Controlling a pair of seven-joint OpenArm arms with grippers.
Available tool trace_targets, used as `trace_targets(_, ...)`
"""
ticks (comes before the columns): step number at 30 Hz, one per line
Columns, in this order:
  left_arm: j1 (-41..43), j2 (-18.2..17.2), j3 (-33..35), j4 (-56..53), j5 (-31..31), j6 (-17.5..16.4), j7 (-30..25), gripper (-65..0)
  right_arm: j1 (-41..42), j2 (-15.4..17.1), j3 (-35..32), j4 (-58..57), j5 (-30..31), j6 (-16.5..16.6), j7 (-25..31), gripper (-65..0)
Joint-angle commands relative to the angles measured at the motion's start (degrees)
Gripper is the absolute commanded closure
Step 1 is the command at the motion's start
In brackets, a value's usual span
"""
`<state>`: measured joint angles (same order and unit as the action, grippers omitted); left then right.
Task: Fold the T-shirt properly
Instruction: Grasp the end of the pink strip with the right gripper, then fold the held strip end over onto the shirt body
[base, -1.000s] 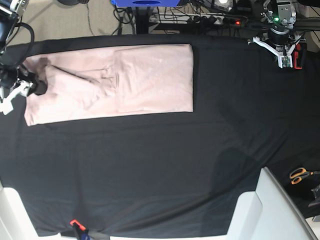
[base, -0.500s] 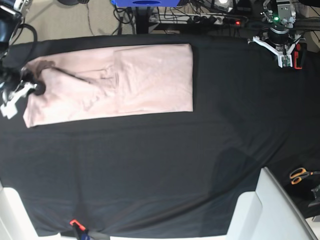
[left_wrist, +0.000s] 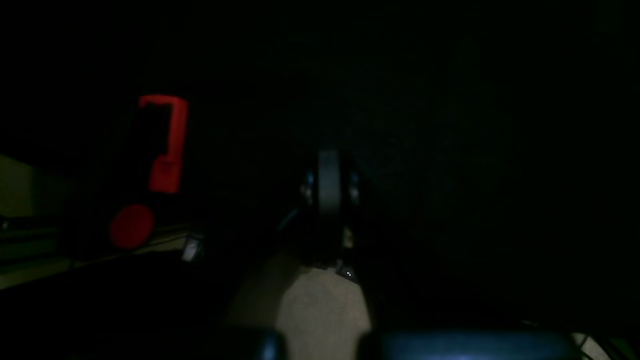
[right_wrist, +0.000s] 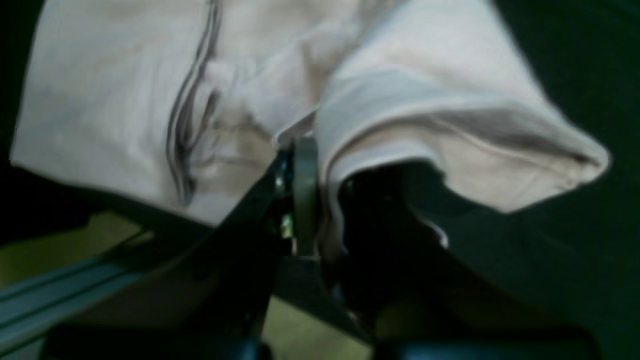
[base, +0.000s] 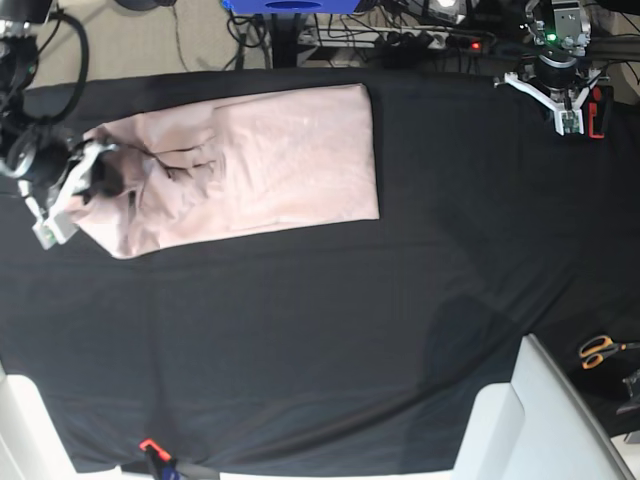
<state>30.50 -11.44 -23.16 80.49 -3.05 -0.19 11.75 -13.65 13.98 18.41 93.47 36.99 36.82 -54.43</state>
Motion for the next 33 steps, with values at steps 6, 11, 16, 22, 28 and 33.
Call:
trace_targets(6,0.2,-0.7,-0.4,1.0,0.0,0.4,-1.2,0.0,-2.3,0.7,-7.6,10.3,1.2,-7.1,1.1,-0.2)
trace_targets(11,0.1,-0.7,-0.4,1.2,0.0,0.4,-1.2,0.0,-2.7,0.7,-13.8,14.2,1.2,-12.8,1.1,-0.2)
trace_targets(16,0.1,-0.7,-0.4,1.2,0.0,0.4,-1.2,0.0,-1.4,-0.7,-20.7,14.0,1.3,-17.5,1.2,-0.2)
trace_targets(22,-0.7,-0.6,-0.4,0.8,0.0,0.4,-1.2,0.0,1.0,-3.0,-28.1,14.0,1.2,-21.7,1.1,-0.2)
trace_targets(28,-0.7,-0.6,-0.4,1.0,0.0,0.4,-1.2,0.0,2.2,-3.4,-35.6,12.9,1.2,-27.0,1.3,-0.2)
trace_targets(33,-0.7,-0.6,-0.4,1.1,0.0,0.4,-1.2,0.0,3.3,-4.1,-41.0,8.8,1.2,-28.3,5.0,-0.2)
